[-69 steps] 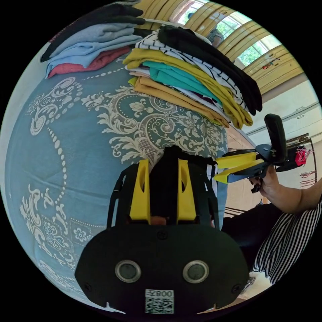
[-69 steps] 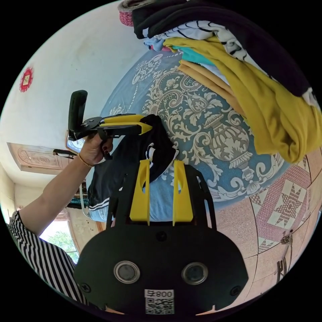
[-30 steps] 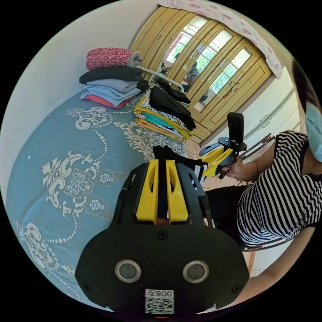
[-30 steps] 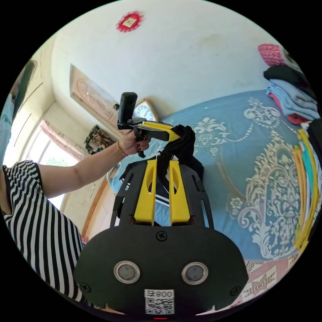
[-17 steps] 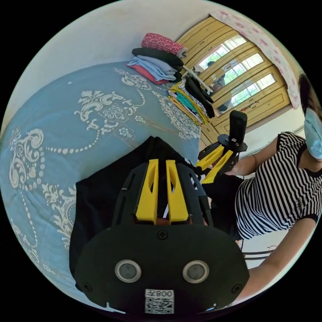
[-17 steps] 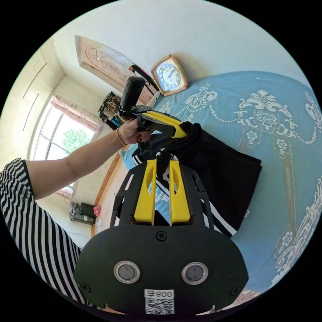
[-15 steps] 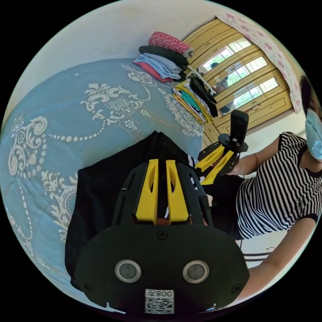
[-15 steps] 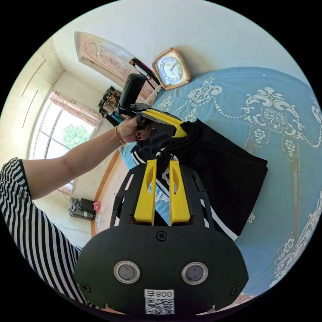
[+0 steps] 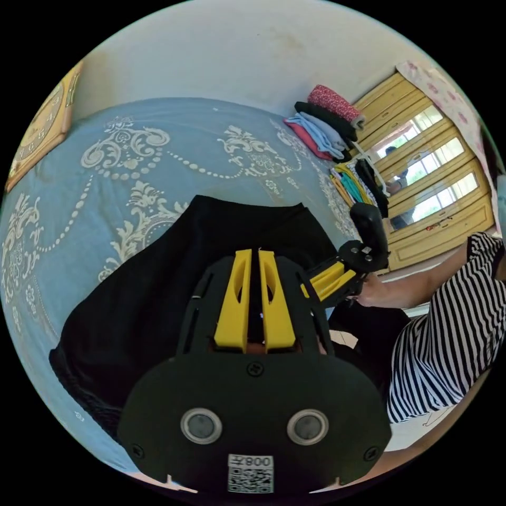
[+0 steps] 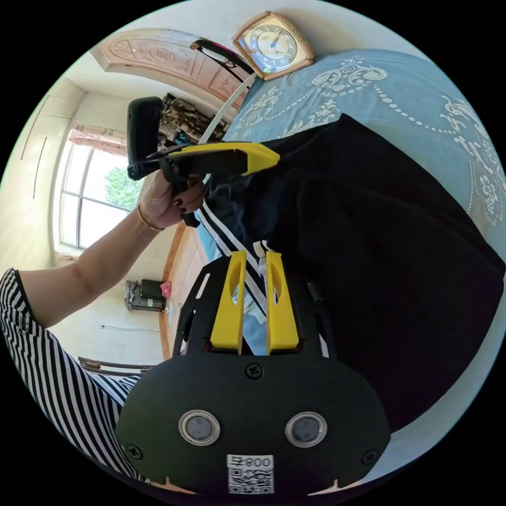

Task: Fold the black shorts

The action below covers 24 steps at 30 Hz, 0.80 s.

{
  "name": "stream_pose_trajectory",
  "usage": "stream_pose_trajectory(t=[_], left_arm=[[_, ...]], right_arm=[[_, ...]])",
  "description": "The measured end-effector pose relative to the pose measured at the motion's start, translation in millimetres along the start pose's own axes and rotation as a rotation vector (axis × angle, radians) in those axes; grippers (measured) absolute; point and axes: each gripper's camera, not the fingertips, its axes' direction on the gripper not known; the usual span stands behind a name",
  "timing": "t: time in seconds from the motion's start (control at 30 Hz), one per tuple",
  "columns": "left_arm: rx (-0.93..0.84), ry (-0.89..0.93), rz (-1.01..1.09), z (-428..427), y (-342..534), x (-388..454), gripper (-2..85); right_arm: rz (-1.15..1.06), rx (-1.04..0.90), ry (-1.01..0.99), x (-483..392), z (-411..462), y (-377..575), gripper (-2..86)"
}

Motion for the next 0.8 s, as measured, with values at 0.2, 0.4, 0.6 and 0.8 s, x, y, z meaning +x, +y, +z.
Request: stream_pose_trajectory(t=[0.2,0.4,0.6,0.8], left_arm=[[-0.126,-0.043,0.026,31.3,35.9,26.6,0.7],[-0.020,-0.001,-0.092,24.3,80.1,27.8,0.3],[-0.129,-0.082,-0.064,43.7,122.1,57.0,0.4],[0.001,-0.095,-0.150,37.1,155.3,76.9,1.9]], right_arm=[[0.004,0.043,-0.059,0.1,-24.4,-11.7,5.7],[0.046,0.133,0.020,21.3,-55.3,-43.2,1.2],[0.030,-0.078,0.185,34.3,-30.5,-96.2,0.5],[-0.002,-0.010,0.179,35.6,-71.8,-92.7,2.4]])
